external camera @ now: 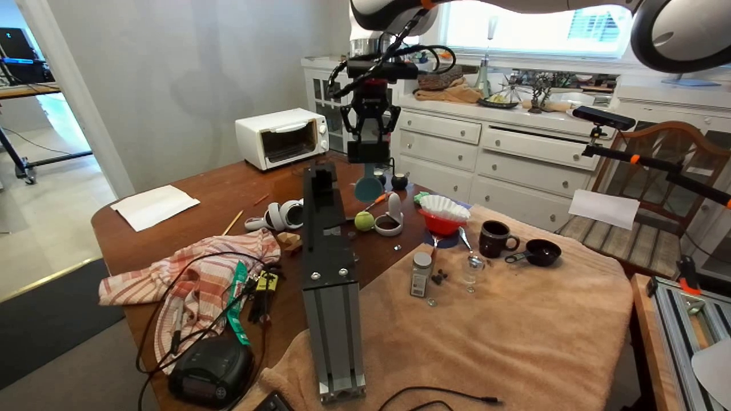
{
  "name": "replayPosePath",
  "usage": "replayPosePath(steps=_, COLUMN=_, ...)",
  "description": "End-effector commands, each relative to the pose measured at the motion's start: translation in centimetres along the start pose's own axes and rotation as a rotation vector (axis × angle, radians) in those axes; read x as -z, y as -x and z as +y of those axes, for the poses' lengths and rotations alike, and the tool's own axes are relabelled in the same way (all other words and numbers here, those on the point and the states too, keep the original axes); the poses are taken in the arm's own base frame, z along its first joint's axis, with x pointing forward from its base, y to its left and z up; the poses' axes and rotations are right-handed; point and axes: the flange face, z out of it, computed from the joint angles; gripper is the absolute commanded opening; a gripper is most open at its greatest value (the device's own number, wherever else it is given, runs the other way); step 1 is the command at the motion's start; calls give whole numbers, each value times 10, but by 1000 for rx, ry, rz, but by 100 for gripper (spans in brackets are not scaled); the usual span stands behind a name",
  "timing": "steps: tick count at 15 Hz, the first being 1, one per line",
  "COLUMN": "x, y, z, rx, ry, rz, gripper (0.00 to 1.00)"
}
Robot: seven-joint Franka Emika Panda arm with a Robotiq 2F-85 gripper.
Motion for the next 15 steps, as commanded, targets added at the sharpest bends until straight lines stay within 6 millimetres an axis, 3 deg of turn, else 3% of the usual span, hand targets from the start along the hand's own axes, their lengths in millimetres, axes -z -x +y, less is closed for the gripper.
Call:
replayPosePath(steps=1, x=-2, y=-21, z=-2, rx=-164, ry=-32, rz=94, gripper=22)
replayPosePath(steps=6, x=-9, y=-40, z=-15, rx=-265, ry=17, rz=302, gripper=22)
replayPosePath(steps=9, x=-35, y=-46, z=-19, rx=-304, ry=118, rz=346, gripper=22)
replayPosePath(steps=10, x=-20, y=-42, z=-10, rx=-271, ry=71, rz=305, gripper=47)
replayPosePath(steps=12, x=-37, y=-45, z=-15, rx=-281, ry=99, rz=319, gripper=47)
replayPosePath(steps=15, x=-41, y=-47, z=-17, rx=-284, ry=105, rz=329, gripper=47)
